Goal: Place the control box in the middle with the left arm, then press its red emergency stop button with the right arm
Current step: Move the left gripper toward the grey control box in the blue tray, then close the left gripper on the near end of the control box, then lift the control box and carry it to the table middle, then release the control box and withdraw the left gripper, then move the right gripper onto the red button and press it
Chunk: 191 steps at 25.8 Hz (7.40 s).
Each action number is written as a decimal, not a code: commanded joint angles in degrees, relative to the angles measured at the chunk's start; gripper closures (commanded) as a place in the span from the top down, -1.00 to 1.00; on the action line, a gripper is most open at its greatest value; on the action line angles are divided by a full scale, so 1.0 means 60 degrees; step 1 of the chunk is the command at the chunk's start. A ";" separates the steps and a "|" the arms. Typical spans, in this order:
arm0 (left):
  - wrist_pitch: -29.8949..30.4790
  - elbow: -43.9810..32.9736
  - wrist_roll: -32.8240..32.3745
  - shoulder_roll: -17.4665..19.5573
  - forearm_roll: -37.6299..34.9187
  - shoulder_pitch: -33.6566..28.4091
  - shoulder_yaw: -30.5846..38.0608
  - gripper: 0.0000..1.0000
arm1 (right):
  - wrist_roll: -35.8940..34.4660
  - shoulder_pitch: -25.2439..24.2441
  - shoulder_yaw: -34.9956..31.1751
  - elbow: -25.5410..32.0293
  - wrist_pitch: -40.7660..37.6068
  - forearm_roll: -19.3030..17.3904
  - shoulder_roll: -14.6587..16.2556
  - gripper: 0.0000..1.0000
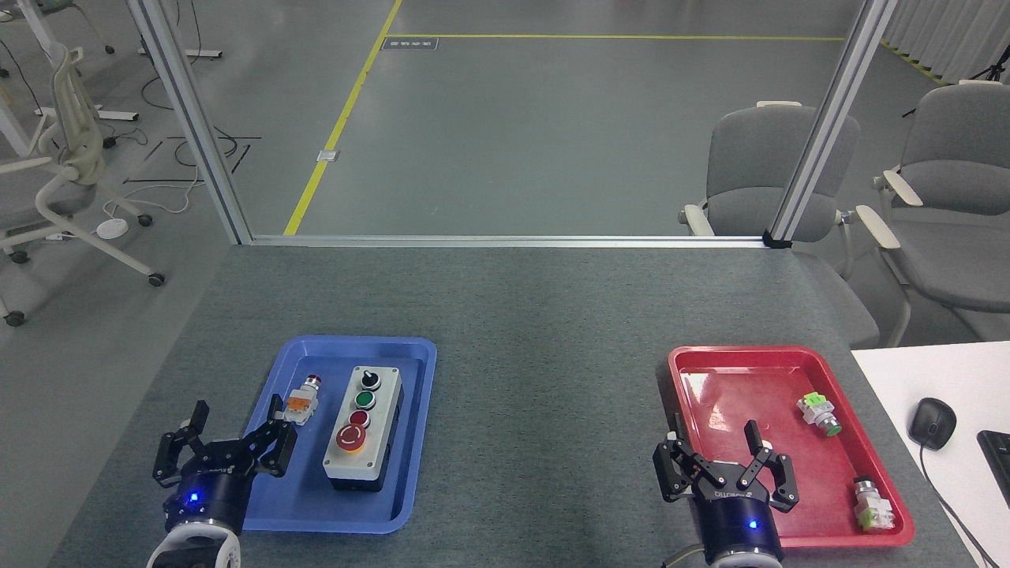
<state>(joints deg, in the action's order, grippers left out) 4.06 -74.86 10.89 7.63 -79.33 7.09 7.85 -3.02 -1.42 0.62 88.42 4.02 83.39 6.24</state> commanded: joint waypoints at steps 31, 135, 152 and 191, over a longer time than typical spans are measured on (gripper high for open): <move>-0.0339 -0.0429 0.0324 -0.0319 -0.0474 -0.1635 -0.2700 0.98 | 0.0020 0.0003 0.0015 -0.0029 -0.0069 0.0002 -0.0059 0.95; -0.2038 0.3687 -0.0452 -0.2589 -0.0972 0.2437 -0.7520 0.64 | 0.0020 0.0062 -0.0059 -0.0102 0.0004 0.0002 -0.0190 0.94; -0.1042 -0.0282 -0.0423 0.0897 -0.0079 0.0474 -0.6714 0.98 | 0.0020 0.0018 0.0029 -0.0117 -0.0289 0.0002 -0.0264 0.94; 0.0628 -0.0180 -0.0291 0.0384 0.2280 0.0489 0.0596 0.98 | 0.0094 0.2098 0.3867 -0.3750 0.0356 0.0032 -0.1494 -0.66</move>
<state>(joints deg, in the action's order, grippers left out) 7.75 -75.85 9.18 10.46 -65.15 9.92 11.86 -2.30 11.05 23.51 67.24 6.16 83.56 -2.64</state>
